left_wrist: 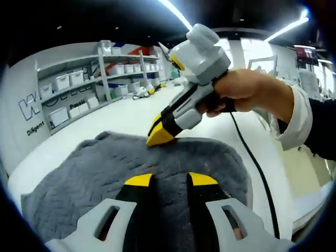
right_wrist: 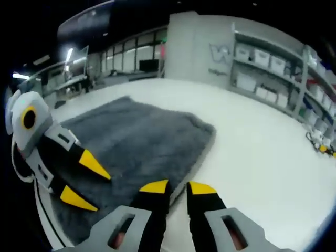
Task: Open the folded towel by lifting each exposed corner and separating the folded layers until the towel lies flat within the target outline without major curled edges
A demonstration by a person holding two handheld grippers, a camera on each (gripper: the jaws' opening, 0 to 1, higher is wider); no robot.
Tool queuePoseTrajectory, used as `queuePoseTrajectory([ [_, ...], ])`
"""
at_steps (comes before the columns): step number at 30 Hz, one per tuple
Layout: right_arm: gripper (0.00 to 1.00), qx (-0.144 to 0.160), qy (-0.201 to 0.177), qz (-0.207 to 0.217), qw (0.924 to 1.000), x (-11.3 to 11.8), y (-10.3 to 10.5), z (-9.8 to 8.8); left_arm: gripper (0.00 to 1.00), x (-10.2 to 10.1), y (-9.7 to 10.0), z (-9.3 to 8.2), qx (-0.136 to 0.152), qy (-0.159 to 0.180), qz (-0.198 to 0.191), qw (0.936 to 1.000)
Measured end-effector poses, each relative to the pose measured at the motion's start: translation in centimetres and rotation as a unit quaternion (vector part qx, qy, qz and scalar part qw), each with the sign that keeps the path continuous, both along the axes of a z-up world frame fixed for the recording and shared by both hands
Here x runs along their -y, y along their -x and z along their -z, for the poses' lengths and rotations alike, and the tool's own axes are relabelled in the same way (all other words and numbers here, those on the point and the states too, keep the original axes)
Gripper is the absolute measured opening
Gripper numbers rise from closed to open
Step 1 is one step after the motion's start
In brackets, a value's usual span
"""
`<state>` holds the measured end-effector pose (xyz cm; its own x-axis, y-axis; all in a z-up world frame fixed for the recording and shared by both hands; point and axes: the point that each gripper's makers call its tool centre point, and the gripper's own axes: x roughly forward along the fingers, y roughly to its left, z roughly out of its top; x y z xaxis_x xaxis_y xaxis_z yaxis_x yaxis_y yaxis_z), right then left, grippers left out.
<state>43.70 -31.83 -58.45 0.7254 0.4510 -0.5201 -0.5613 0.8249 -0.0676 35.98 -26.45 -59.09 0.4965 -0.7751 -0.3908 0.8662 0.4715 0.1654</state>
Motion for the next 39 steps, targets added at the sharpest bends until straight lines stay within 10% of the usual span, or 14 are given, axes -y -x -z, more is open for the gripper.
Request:
queuePoseTrajectory([
  [21, 0.00, 0.059, -0.045, 0.014, 0.9971, -1.8, 1.6, -1.6, 0.26, 0.0, 0.5, -0.4, -0.004, 0.031, -0.002, 0.9995],
  [39, 0.00, 0.084, -0.089, 0.025, 0.9922, -3.6, 2.1, -4.3, 0.29, 2.6, 5.1, -4.0, 0.018, 0.080, 0.078, 0.9936],
])
